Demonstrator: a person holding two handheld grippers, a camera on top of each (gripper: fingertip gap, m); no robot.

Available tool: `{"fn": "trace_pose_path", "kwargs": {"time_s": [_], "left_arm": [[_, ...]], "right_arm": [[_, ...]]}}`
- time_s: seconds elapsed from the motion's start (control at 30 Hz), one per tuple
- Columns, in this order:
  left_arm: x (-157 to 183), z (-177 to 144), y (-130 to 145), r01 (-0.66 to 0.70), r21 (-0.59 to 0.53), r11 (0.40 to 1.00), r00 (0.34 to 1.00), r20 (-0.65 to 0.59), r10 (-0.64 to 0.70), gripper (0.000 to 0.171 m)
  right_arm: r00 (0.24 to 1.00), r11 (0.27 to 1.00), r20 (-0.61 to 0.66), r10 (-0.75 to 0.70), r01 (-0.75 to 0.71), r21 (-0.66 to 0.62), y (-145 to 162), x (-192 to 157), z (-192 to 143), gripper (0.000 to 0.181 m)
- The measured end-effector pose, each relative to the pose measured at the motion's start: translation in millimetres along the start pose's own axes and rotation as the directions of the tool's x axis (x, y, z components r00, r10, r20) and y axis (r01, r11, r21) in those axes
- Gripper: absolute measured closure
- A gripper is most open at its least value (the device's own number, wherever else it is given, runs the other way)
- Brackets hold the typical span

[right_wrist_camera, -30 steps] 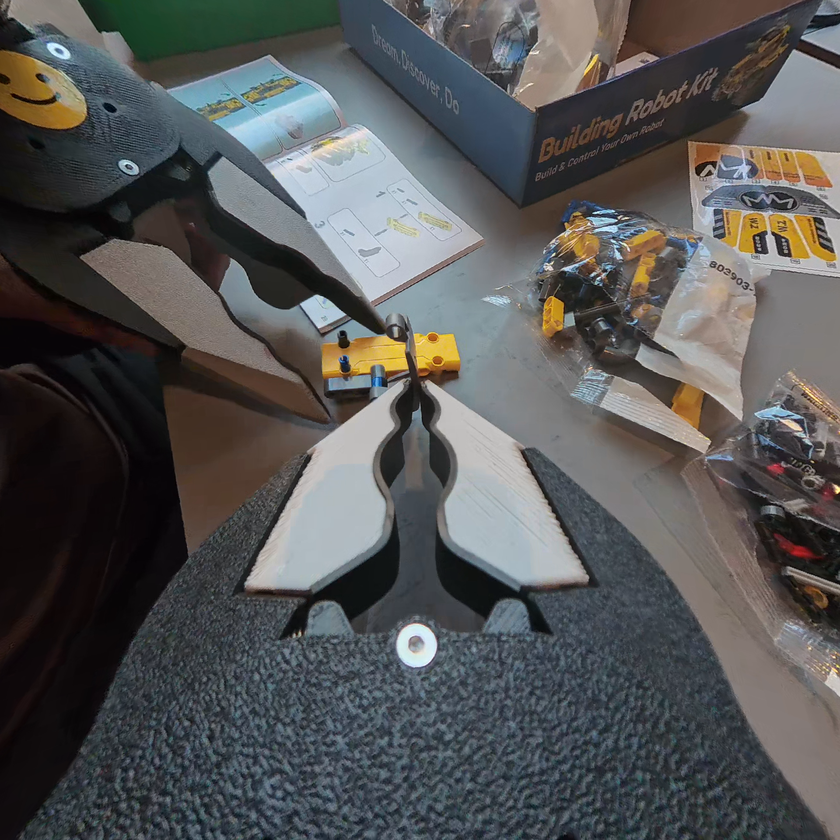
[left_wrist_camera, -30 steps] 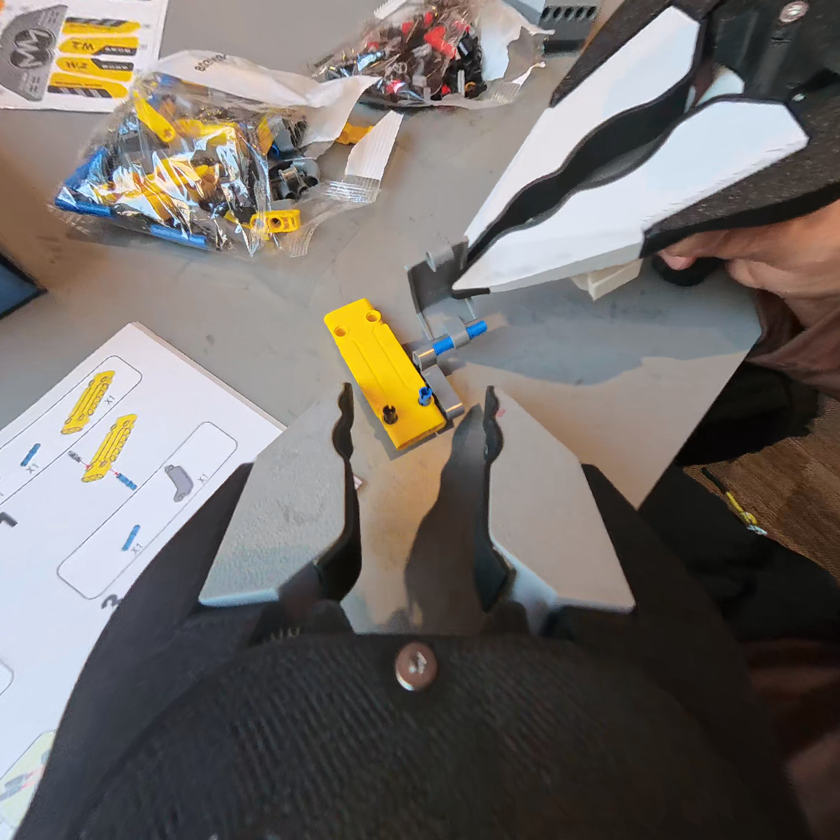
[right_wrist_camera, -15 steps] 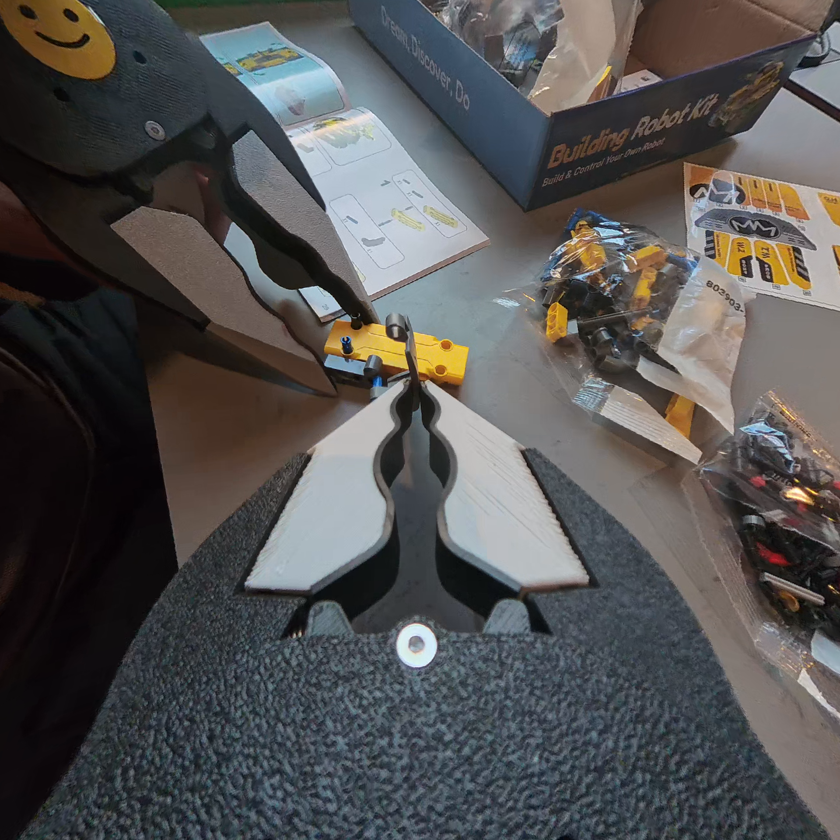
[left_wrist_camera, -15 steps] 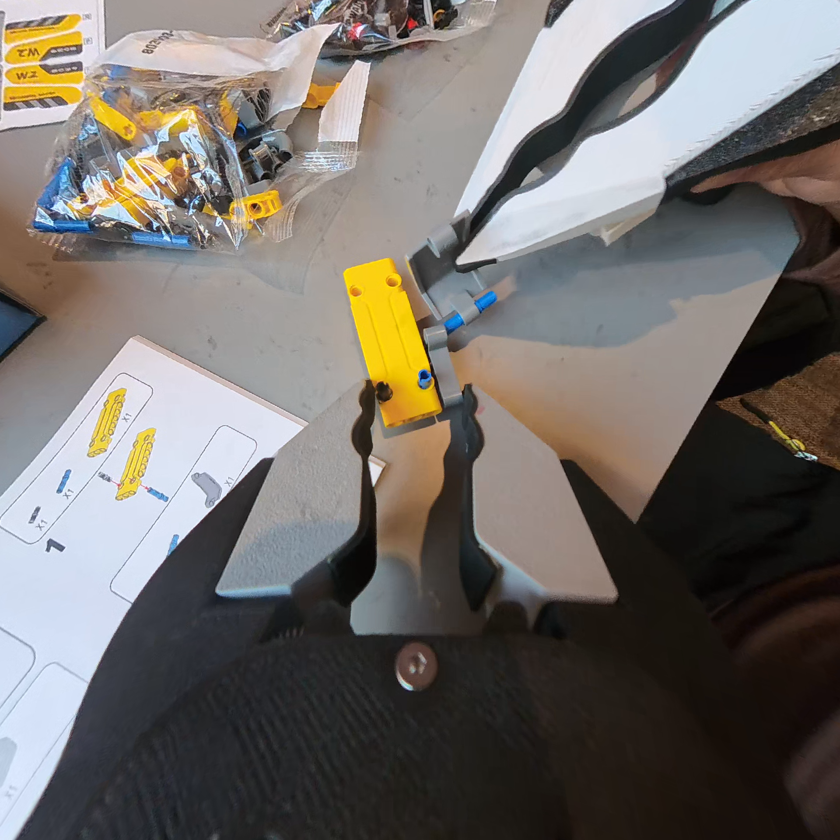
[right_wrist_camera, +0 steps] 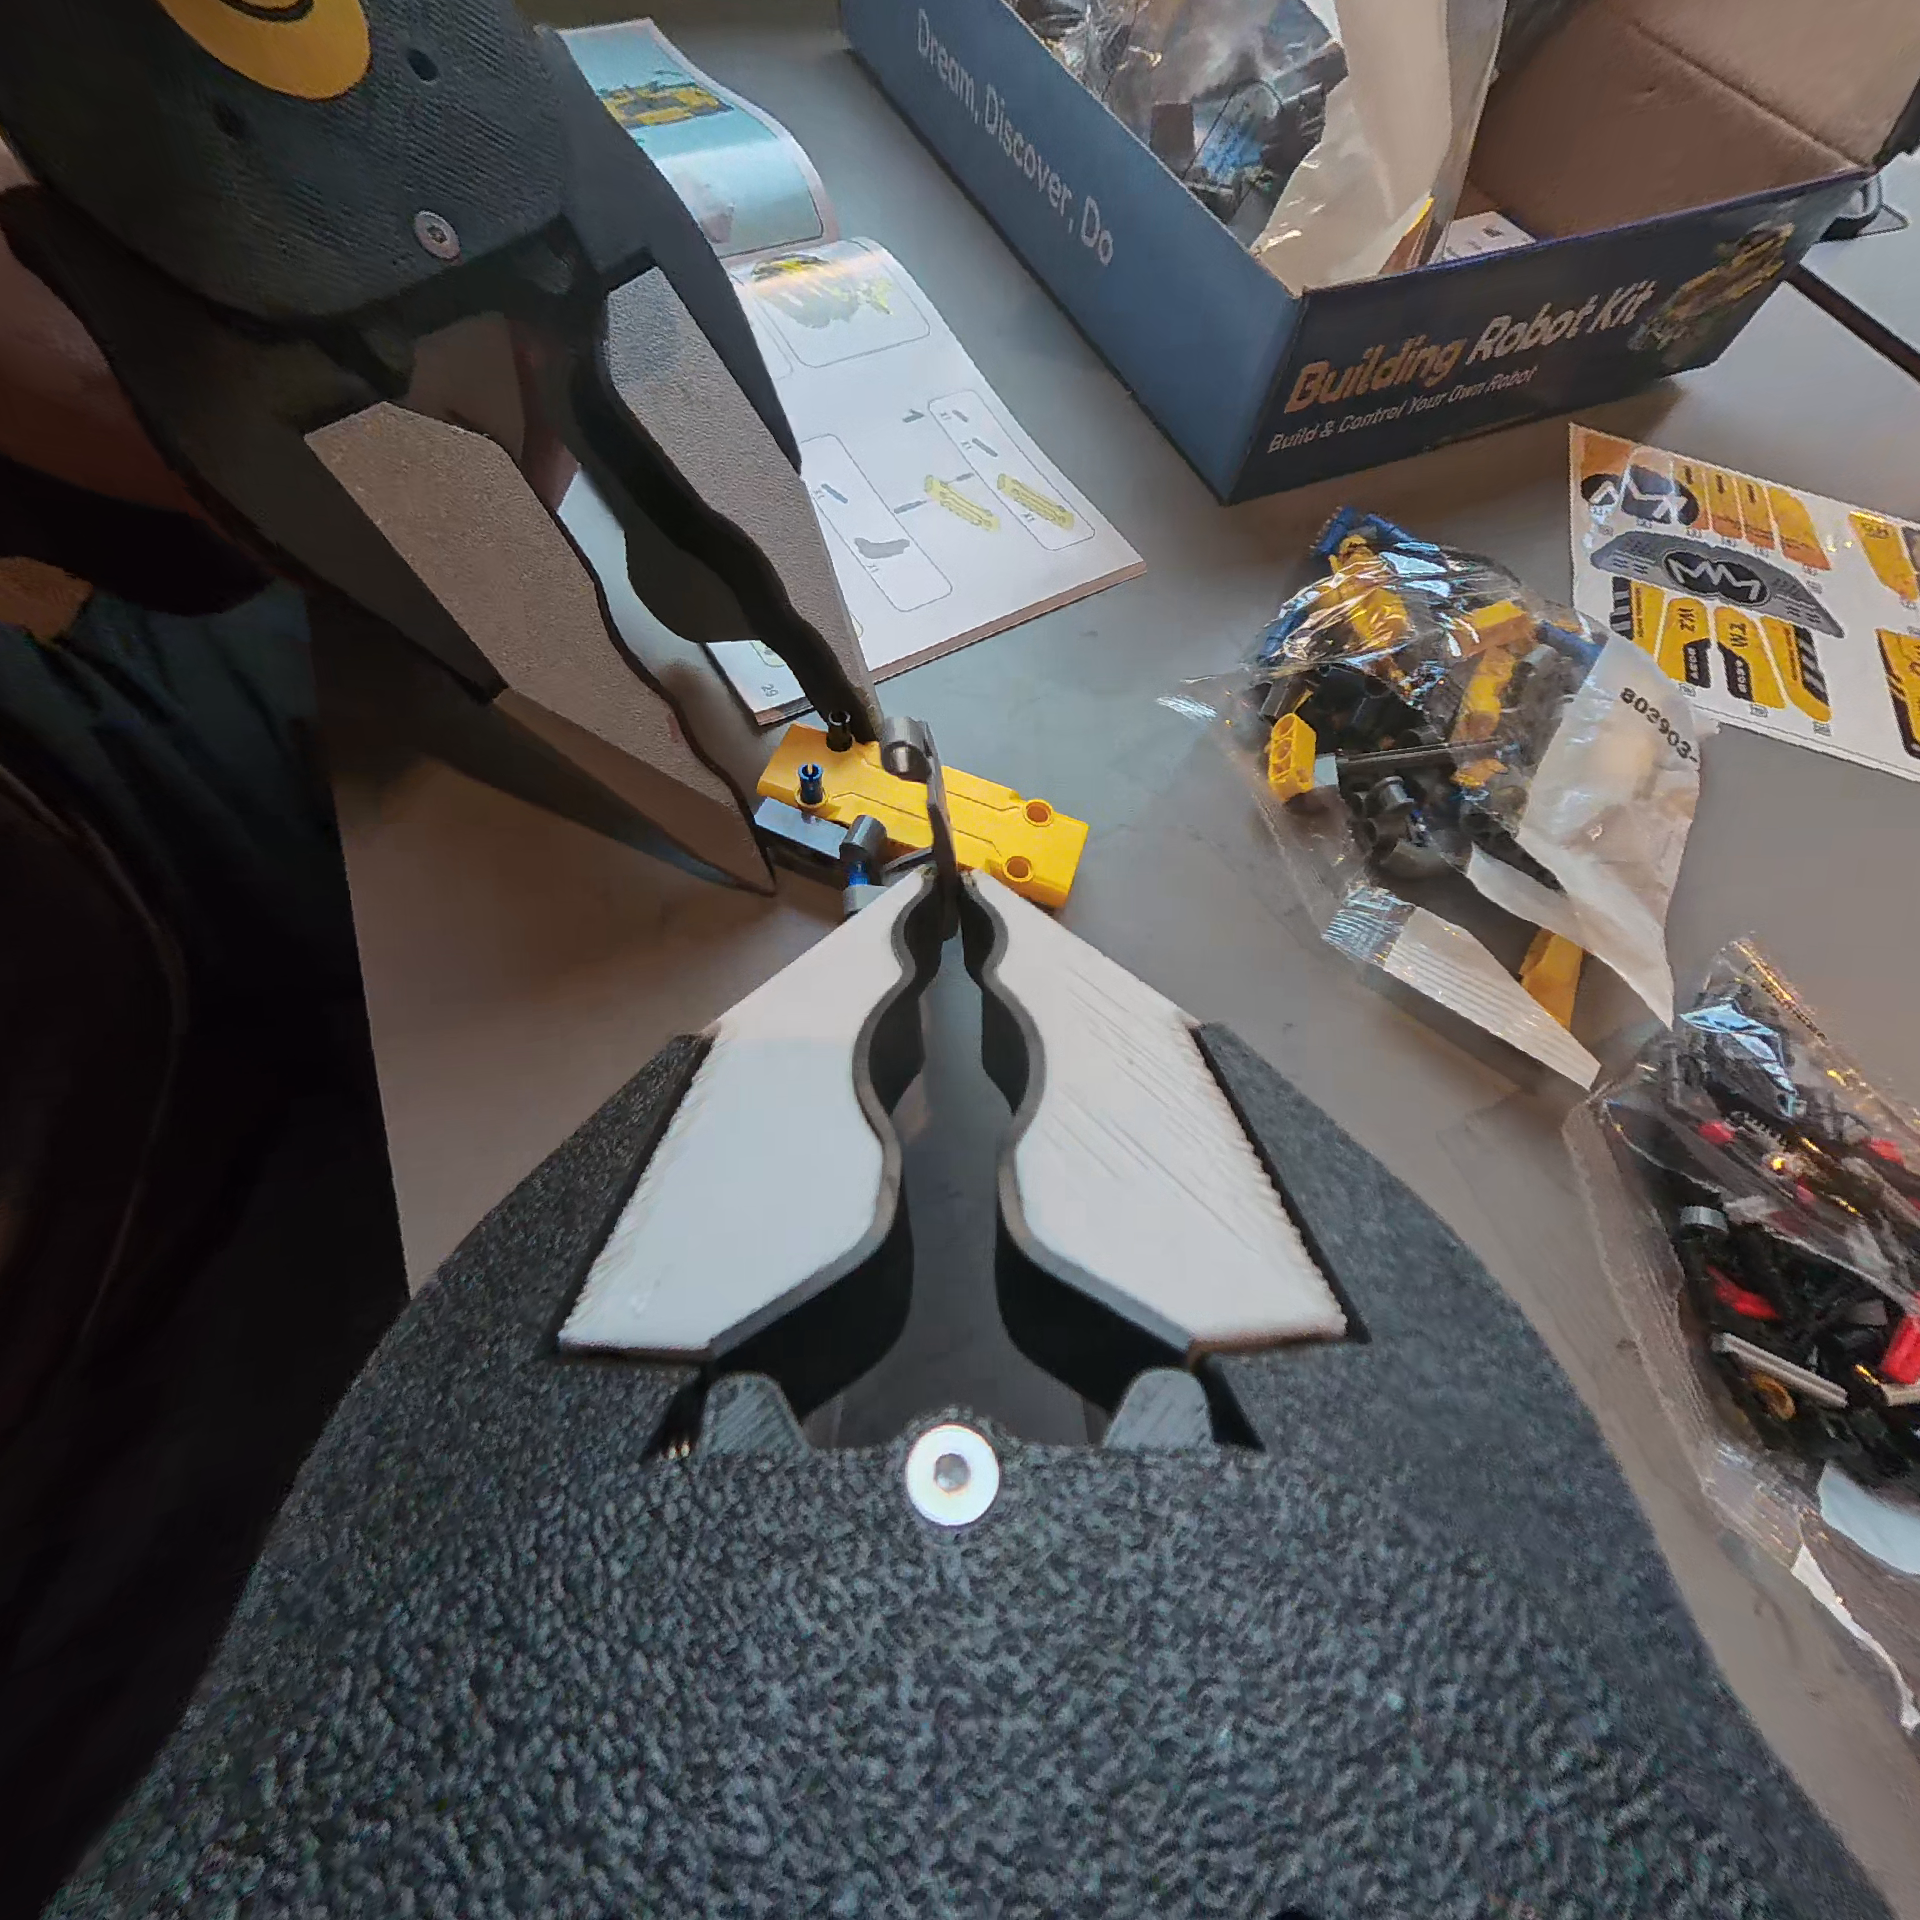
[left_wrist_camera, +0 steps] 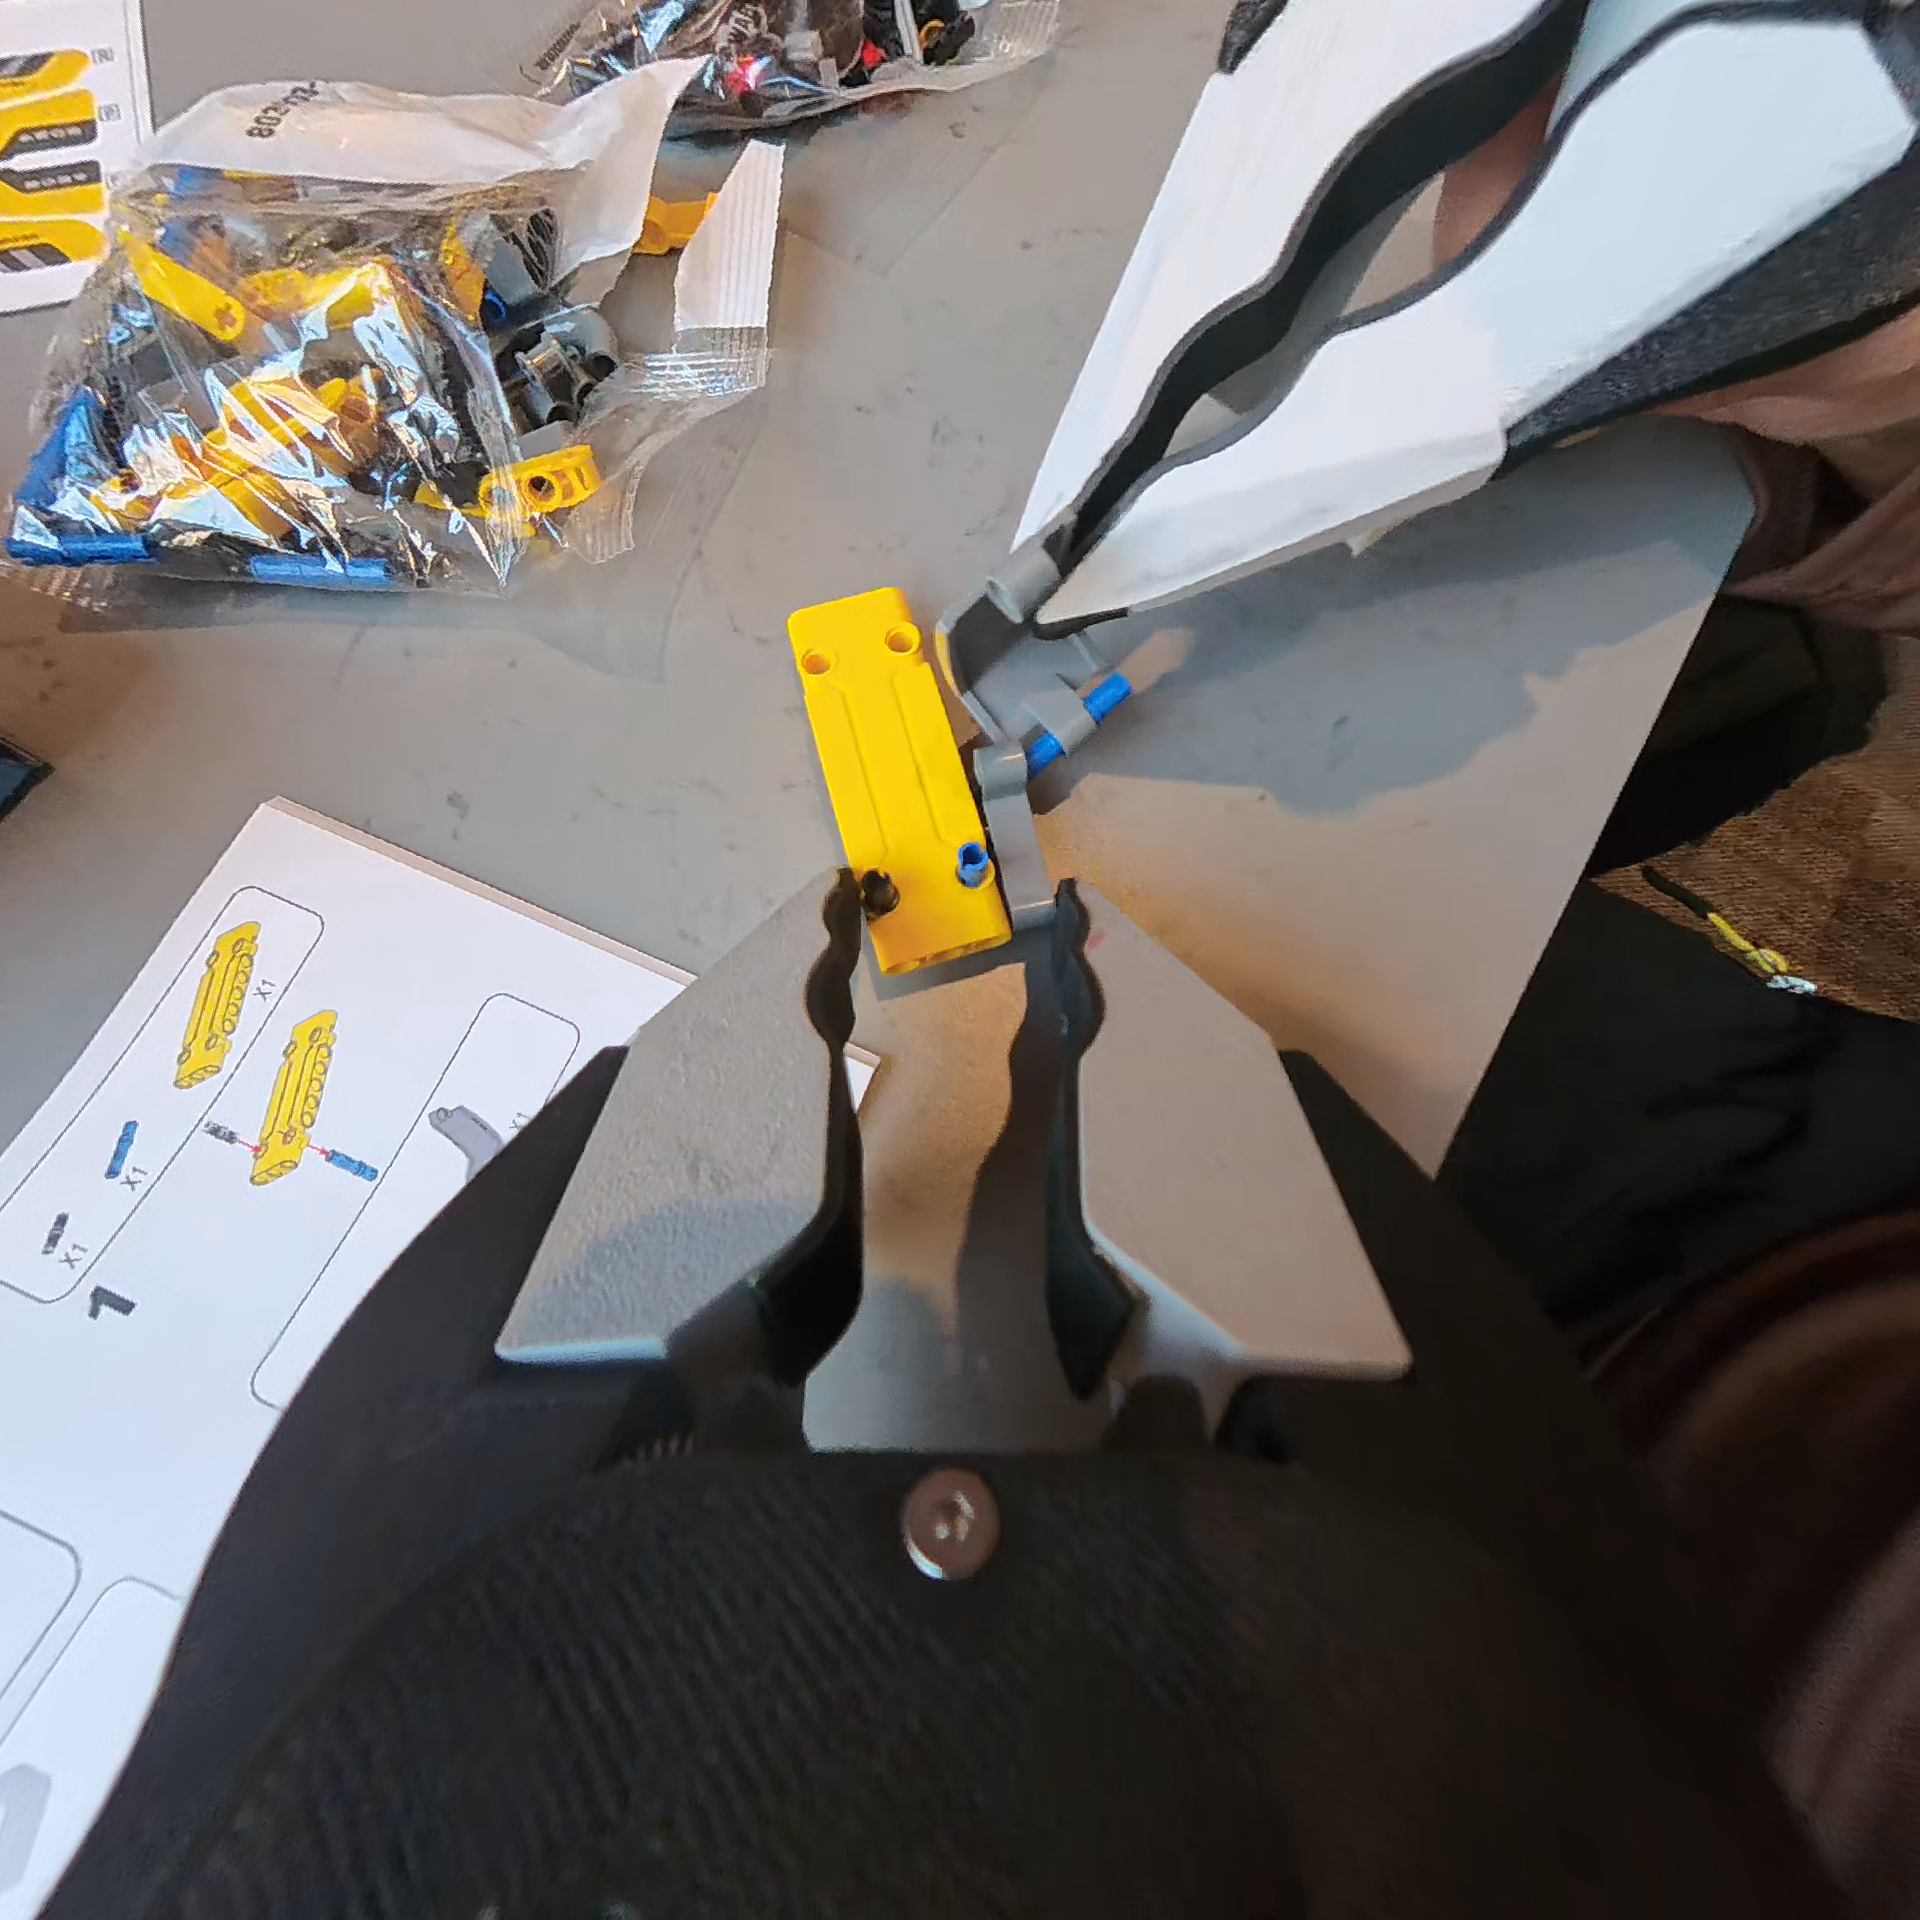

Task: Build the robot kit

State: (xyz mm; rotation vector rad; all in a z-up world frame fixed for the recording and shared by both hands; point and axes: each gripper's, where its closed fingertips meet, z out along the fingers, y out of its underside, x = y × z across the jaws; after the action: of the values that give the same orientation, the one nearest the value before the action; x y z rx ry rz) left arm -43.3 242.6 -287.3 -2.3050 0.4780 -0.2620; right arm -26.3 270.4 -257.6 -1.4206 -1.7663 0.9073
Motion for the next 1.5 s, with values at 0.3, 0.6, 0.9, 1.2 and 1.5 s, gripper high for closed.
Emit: {"fn": "trace_pose_path", "kwargs": {"time_s": [0.3, 0.6, 0.9, 1.2, 1.5], "left_arm": [[-5.1, -0.3, -3.4, 0.105, 0.023, 0.994, 0.994, -0.004, -0.105, 0.136], [-10.3, -0.5, -4.6, 0.118, 0.033, 0.992, 0.993, 0.027, -0.119, 0.133], [-15.2, -5.3, -21.7, 0.079, 0.102, 0.992, 0.992, 0.089, -0.088, 0.128], [-21.7, 11.4, -10.8, 0.062, -0.013, 0.998, 0.99, 0.124, -0.06, 0.116], [-19.8, 11.4, -12.2, -0.022, -0.046, 0.999, 0.994, 0.106, 0.026, 0.137]], "right_arm": [[0.998, 1.0, -0.068, -0.004, 0.005, 0.014, -3.8, 5.5, 0.8, 0.179], [0.994, 1.0, -0.107, 0.027, -0.025, 0.018, -6.2, 10.4, 3.2, 0.179], [0.99, 0.998, -0.129, 0.053, -0.049, 0.032, -7.4, 15.5, 1.1, 0.178], [0.989, 0.994, -0.123, 0.086, -0.078, 0.071, -11.1, 19.0, -2.9, 0.178], [0.99, 0.992, -0.105, 0.098, -0.088, 0.089, -13.0, 18.0, -4.7, 0.179]]}}
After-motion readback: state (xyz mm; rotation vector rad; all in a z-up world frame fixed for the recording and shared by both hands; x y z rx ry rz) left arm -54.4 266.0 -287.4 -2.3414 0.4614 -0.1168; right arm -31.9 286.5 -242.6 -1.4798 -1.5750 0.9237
